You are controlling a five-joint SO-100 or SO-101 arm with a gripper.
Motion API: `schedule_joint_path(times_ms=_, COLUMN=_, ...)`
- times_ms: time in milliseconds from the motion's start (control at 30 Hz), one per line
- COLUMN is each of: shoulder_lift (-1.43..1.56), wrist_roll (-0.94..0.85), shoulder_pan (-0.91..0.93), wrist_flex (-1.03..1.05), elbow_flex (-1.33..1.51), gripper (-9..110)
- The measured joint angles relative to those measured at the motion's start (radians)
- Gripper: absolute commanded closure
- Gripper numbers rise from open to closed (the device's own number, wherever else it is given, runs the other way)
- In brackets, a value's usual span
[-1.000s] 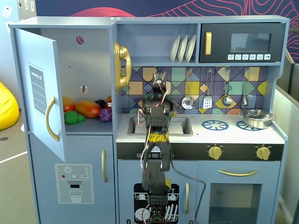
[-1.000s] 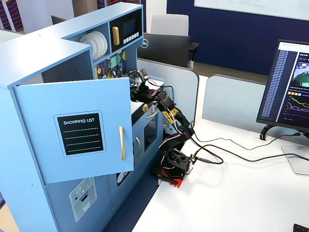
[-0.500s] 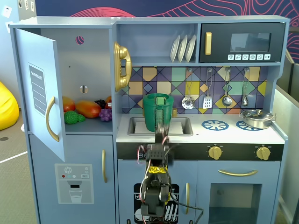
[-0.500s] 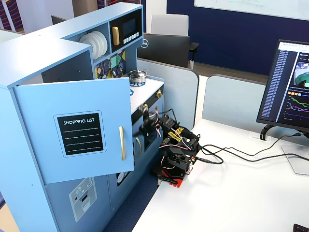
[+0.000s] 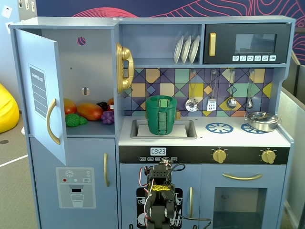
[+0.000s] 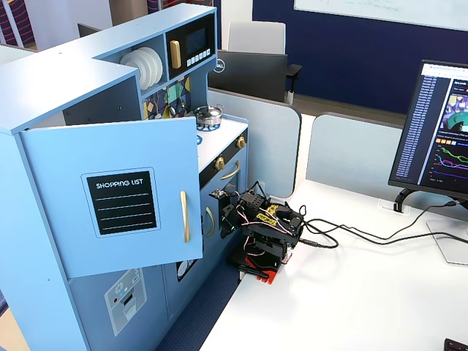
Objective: Pick up the lid from the counter and put it on the green recipient
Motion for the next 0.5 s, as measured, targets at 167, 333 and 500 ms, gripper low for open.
schedule_joint_path(times_ms=167, shoulder_lift=0.011, wrist_roll=-0.018, shoulder_pan=-0.012, wrist_flex=0.028, elbow_flex=0.0, gripper=100)
schedule_joint_path(times_ms=333, shoulder_lift=0.011, wrist_roll=-0.091, shoulder_pan=-0.046, wrist_flex=0.035, elbow_flex=0.0, gripper=100)
schedule_joint_path(times_ms=500, shoulder_lift=0.011, wrist_roll=-0.094, shoulder_pan=-0.04, wrist_flex=0.037, elbow_flex=0.0, gripper=99)
